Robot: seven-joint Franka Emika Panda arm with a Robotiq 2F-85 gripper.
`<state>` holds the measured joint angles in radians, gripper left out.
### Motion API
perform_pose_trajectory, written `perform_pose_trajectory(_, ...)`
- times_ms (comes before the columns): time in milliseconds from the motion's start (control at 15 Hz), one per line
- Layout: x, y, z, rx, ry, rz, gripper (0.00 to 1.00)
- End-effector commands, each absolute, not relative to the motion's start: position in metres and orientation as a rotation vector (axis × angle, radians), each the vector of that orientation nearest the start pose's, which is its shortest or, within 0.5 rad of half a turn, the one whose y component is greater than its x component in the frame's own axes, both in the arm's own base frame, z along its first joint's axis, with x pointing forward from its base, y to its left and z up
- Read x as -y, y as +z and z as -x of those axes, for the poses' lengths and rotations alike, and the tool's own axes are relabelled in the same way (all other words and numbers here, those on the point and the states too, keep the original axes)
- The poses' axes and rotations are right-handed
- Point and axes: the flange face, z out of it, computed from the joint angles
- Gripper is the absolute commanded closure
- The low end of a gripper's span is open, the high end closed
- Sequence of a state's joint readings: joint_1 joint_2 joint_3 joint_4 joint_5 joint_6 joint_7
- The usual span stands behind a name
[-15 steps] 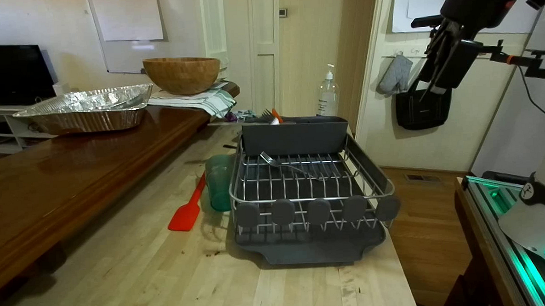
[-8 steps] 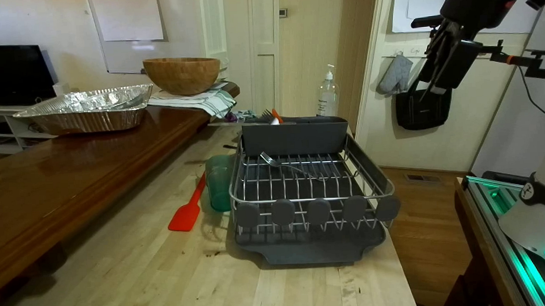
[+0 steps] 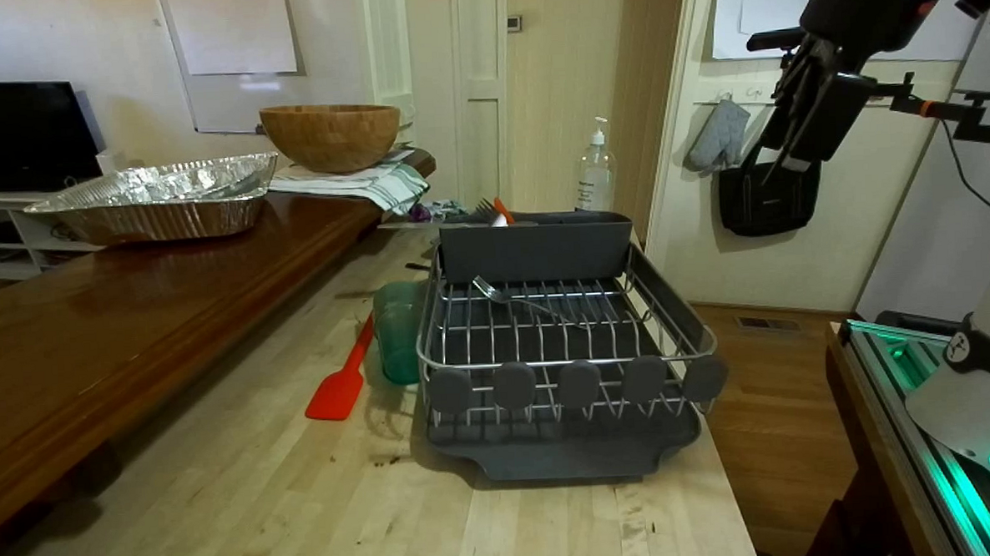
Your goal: Move one butter knife to the plate rack
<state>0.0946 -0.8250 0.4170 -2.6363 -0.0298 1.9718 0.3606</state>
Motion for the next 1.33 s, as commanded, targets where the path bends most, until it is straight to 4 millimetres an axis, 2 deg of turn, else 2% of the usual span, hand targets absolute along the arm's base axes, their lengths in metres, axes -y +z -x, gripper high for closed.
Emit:
perform_pose_trajectory(0,-0.165,0.485,-0.287,0.091,-0.385,3.384,0.00)
perform_pose_trajectory(667,-0.165,0.485,-0.287,0.091,-0.385,3.384,0.00)
perform_pose_trajectory(733,-0.160,0.485,-0.291,0.049,-0.422,3.377,0.00)
perform_pose_trajectory(867,-0.141,0.485,-0.303,-0.038,-0.451,3.376,0.00)
perform_pose_trajectory(1267,-0.050,0.482,-0.358,-0.308,-0.434,3.252,0.00)
